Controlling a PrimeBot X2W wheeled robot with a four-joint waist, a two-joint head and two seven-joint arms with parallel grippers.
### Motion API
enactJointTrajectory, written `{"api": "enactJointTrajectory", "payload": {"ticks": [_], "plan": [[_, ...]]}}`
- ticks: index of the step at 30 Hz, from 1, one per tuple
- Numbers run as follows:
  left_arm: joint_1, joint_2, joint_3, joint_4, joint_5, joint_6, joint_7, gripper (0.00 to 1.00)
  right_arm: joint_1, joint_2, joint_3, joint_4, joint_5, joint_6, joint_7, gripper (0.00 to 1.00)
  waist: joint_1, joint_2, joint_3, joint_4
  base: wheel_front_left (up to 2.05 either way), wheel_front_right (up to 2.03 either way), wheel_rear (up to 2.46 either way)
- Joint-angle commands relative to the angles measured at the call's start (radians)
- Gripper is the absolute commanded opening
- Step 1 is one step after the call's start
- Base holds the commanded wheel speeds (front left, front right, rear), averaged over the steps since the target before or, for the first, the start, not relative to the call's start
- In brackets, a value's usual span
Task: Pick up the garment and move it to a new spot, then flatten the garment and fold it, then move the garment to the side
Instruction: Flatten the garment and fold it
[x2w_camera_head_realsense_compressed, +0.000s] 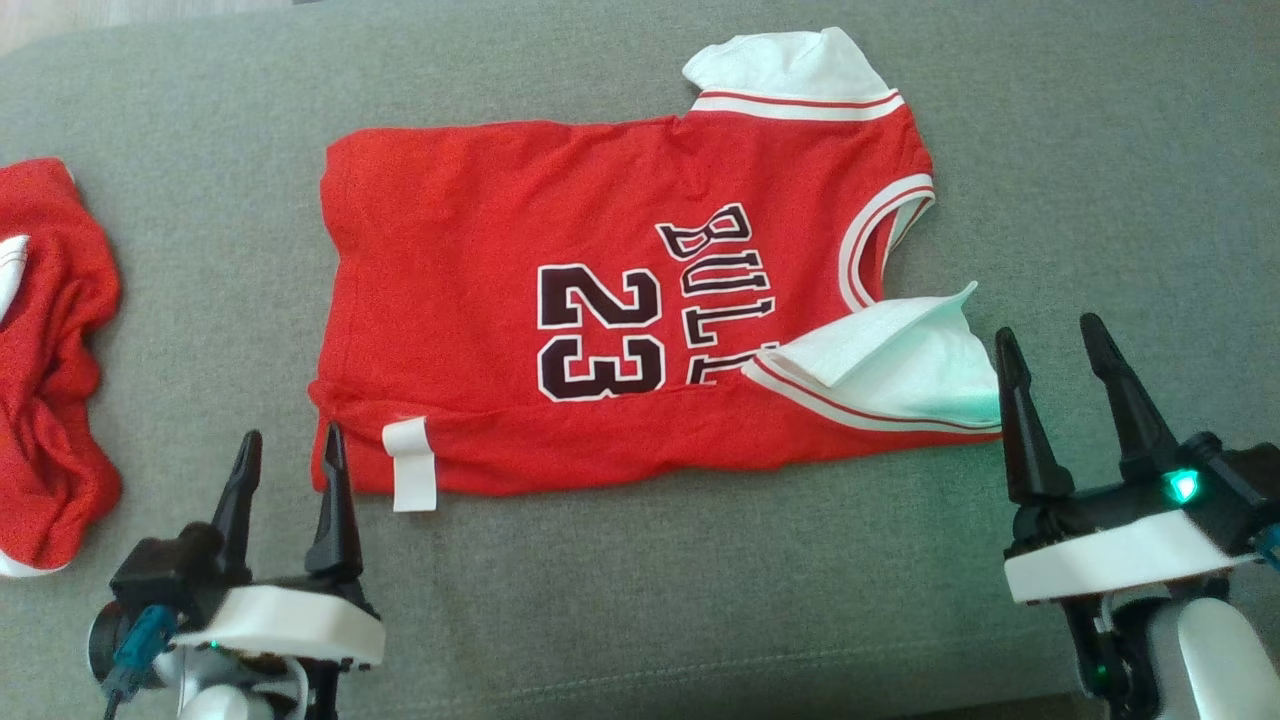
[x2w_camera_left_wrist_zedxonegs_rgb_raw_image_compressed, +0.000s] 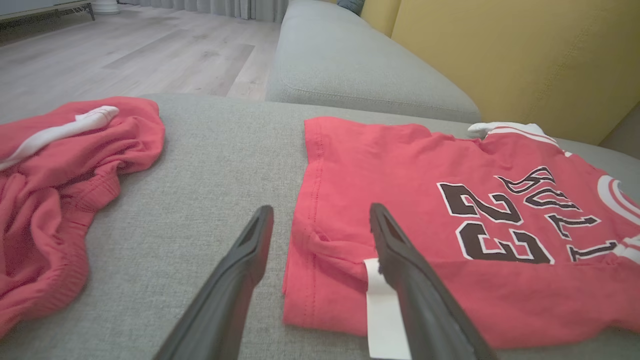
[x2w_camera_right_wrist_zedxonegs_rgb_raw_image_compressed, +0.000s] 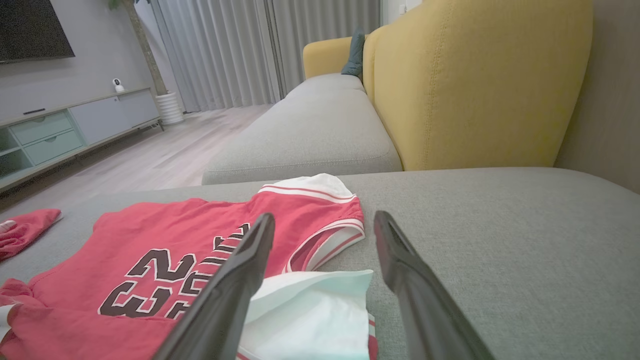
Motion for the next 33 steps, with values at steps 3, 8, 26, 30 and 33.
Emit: {"api": "enactJointTrajectory", "payload": {"ticks": [3, 8, 26, 30, 33], "plan": [[-0.026, 0.017, 0.028, -0.015, -0.012, 0.001, 0.011, 1.0, 0.009, 0.0, 0.019, -0.026, 0.008, -0.001, 0.009, 1.0, 0.0, 0.0, 0.006, 0.001, 0.0, 0.0, 0.0], [-0.046, 0.014, 0.015, 0.047, -0.041, -0.021, 0.045, 1.0, 0.009, -0.008, 0.02, 0.04, 0.012, -0.001, 0.039, 1.0, 0.0, 0.0, 0.029, 0.002, 0.0, 0.0, 0.0], [-0.164, 0.02, 0.01, 0.236, -0.116, -0.069, 0.124, 1.0, -0.109, 0.017, 0.018, 0.295, 0.04, -0.001, 0.097, 1.0, 0.0, 0.0, 0.116, 0.014, 0.0, 0.0, 0.0], [-0.172, 0.02, 0.0, 0.25, -0.133, -0.083, 0.158, 0.96, -0.124, 0.027, 0.009, 0.33, 0.052, -0.001, 0.139, 0.47, 0.0, 0.0, 0.126, 0.017, 0.0, 0.0, 0.0], [-0.178, 0.023, -0.006, 0.256, -0.135, -0.089, 0.16, 0.0, -0.13, 0.034, 0.005, 0.335, 0.064, -0.001, 0.15, 0.0, 0.0, 0.0, 0.13, 0.018, 0.0, 0.0, 0.0]]}}
